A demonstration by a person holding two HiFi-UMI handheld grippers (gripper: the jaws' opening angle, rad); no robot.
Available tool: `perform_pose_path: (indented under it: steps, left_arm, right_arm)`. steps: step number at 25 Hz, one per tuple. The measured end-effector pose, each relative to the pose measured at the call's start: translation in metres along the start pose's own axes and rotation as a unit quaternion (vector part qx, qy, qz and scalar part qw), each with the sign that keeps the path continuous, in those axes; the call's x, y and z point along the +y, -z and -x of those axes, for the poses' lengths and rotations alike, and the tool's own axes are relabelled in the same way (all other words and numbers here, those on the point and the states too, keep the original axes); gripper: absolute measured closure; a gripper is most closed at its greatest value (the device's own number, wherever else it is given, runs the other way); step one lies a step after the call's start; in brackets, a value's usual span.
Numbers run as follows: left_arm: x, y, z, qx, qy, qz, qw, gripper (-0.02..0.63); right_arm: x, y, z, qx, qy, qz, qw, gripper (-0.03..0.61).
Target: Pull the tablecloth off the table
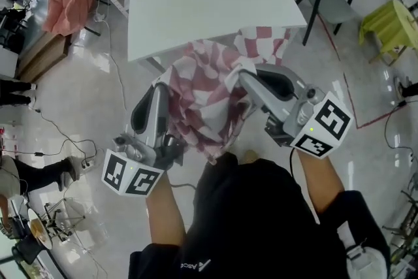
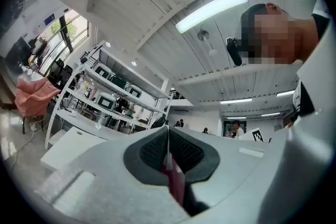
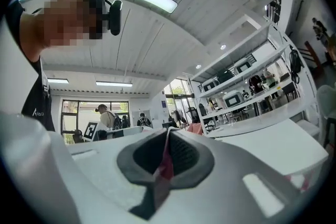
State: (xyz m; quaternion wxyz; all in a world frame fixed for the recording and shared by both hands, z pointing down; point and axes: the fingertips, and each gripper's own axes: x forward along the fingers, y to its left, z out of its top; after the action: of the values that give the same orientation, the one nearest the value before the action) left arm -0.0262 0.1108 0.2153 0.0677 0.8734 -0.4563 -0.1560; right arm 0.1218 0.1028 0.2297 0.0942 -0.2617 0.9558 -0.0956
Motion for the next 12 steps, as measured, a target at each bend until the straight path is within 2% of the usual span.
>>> perform_pose_path:
  steps: [4,12]
  left_arm:
    - [-0.037,-0.011,0.016,-0.019,0.003,-0.002,0.9998,0.603]
    - [-0.029,-0.014,0.025,-0.018,0.017,-0.004,0.9997,0.603]
  right_arm:
    - [0.016,-0.022,0.034,-0.029,-0.012,-0.001,1.0,0.575]
    - [0.014,-0.023,0.038,-0.057,0.025,-0.002,0.998,0.575]
